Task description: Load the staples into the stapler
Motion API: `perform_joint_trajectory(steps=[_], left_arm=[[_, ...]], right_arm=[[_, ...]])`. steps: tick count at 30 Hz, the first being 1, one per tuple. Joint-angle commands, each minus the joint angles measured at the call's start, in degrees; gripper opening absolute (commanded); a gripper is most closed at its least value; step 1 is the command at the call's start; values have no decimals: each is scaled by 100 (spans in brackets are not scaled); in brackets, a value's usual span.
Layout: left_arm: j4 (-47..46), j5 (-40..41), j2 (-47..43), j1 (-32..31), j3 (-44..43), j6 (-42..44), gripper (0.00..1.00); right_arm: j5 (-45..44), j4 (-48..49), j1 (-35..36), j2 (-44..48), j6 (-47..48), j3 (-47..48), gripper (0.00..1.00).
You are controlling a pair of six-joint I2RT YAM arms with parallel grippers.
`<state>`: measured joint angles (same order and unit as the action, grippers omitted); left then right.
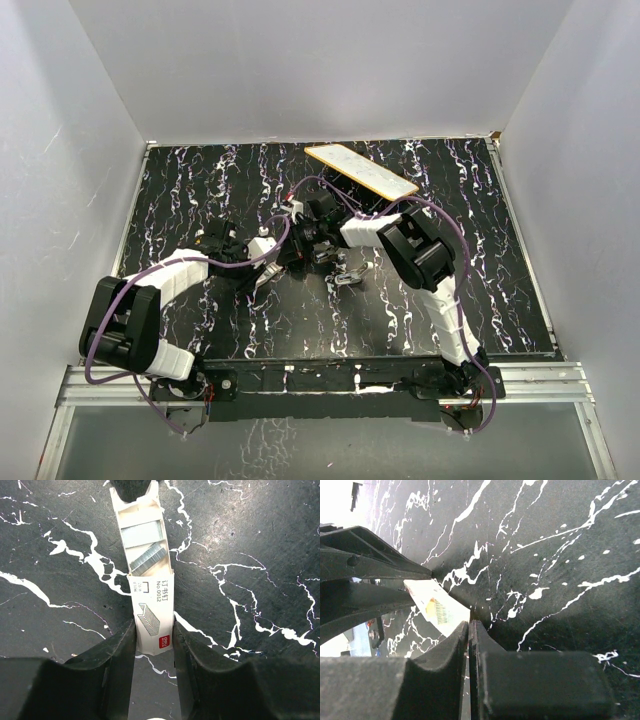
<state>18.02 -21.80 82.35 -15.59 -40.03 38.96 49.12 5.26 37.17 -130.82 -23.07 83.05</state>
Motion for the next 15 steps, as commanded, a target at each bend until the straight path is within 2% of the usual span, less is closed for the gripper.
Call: perform_joint_trajectory(steps=[1, 7, 11, 15], left_arm=[[646, 232, -63, -21, 204, 150, 33], [790, 307, -167, -16, 227, 205, 34], [768, 327, -263, -19, 274, 203, 39], [846, 313, -265, -17, 129, 93, 49]], right_arm=[[-309, -227, -120, 331, 418, -88, 8], [-357, -277, -190, 462, 588, -215, 8], [-307, -312, -192, 464, 670, -221, 8], [-290, -425, -191, 442, 801, -135, 18]])
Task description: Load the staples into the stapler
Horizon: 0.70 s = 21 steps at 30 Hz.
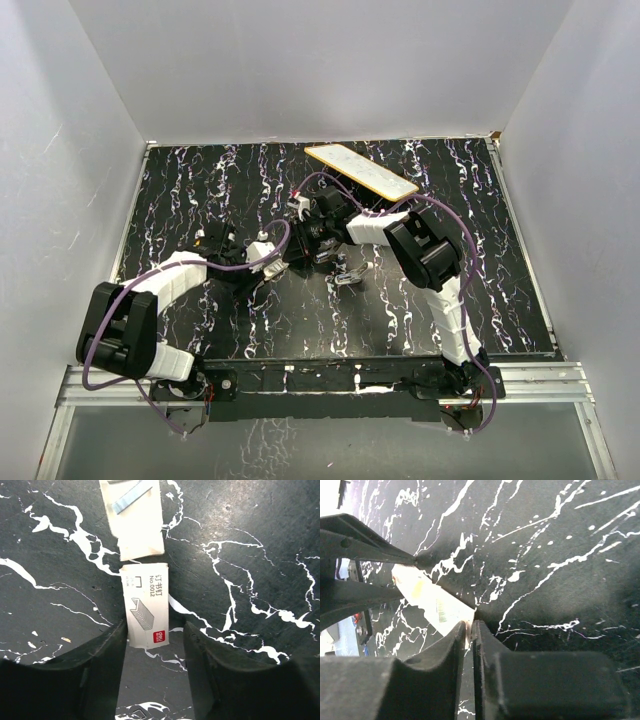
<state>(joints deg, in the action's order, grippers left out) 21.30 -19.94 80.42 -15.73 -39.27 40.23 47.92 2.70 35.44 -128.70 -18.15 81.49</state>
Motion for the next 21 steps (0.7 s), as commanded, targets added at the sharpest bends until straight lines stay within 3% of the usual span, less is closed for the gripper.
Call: perform_joint_trajectory(steps=[1, 5, 10, 16, 21], left_arm=[[530, 103, -103, -9, 14, -76, 51], [549, -108, -340, -6, -175, -259, 67], [616, -377, -582, -2, -490, -462, 75], [391, -902, -744, 23, -819, -688, 70], [758, -1605, -433, 23, -1279, 428, 61]], right_arm=[[-169, -199, -16, 243, 338, 55, 23], [-173, -307, -13, 337, 473, 218, 40], [-288, -575, -23, 509, 814, 435, 47], [19, -799, -241, 812, 1101, 609, 46], [720, -1377, -593, 1177, 1568, 697, 42]])
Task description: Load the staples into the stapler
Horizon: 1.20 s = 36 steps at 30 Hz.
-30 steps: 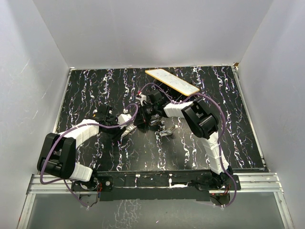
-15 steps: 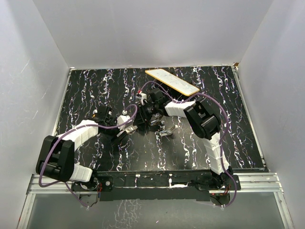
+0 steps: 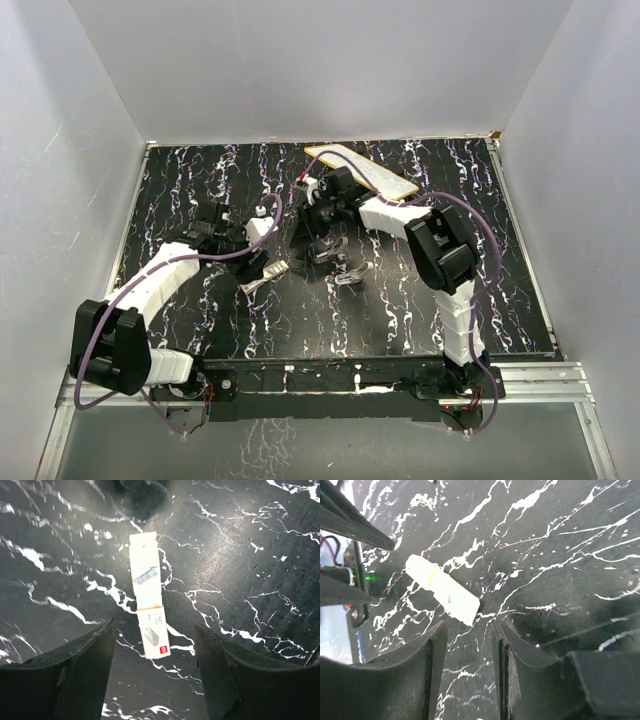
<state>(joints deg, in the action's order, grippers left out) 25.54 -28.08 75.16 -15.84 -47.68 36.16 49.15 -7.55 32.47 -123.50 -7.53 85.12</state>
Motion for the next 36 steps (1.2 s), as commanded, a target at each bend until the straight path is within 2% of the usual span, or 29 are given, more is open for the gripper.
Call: perform_joint_trajectory(steps=[1, 7, 12, 17, 24, 36], left_arm=[[476, -864, 197, 35, -565, 1176, 59], [1309, -883, 791, 26, -1283, 3129, 52], [1862, -921, 1089, 1, -1545, 4738, 46], [2138, -737, 1534, -137, -1877, 5264, 44], [2139, -408, 2010, -512, -2067, 5407, 38], [2216, -76, 2446, -741, -2212, 5737, 31]], right_arm=[[711, -518, -371, 749, 655, 307, 41], [1010, -1553, -842, 1548, 1854, -212, 40], [1329, -1843, -1469, 2295, 2360, -974, 39], [1531, -2181, -2019, 3079, 2956, -1592, 38], [1698, -2149, -2351, 3841, 3353, -2297, 38], [2003, -1834, -2821, 3995, 3113, -2604, 38]])
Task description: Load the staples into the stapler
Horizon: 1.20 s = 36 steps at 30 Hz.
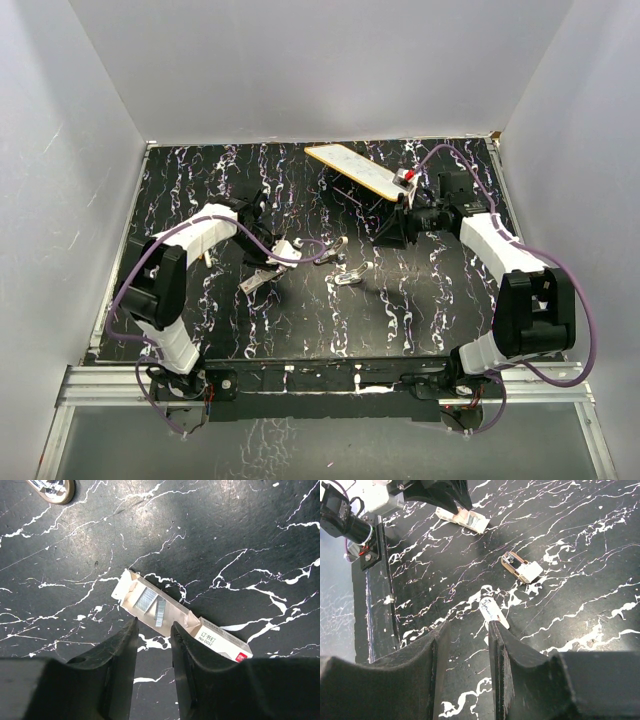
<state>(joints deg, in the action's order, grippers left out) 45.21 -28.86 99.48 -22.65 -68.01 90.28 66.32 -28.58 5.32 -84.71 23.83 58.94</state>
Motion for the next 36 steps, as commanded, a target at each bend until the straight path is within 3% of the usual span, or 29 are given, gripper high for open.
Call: perform_joint_trajectory(steps=[1, 36], left_arm=[[243, 44, 30, -70, -167, 355, 30], [357, 173, 377, -182, -229, 585, 23]], right_arm=[[304, 280, -125, 113, -37, 1, 38], [451, 467, -332, -23, -224, -146, 38]])
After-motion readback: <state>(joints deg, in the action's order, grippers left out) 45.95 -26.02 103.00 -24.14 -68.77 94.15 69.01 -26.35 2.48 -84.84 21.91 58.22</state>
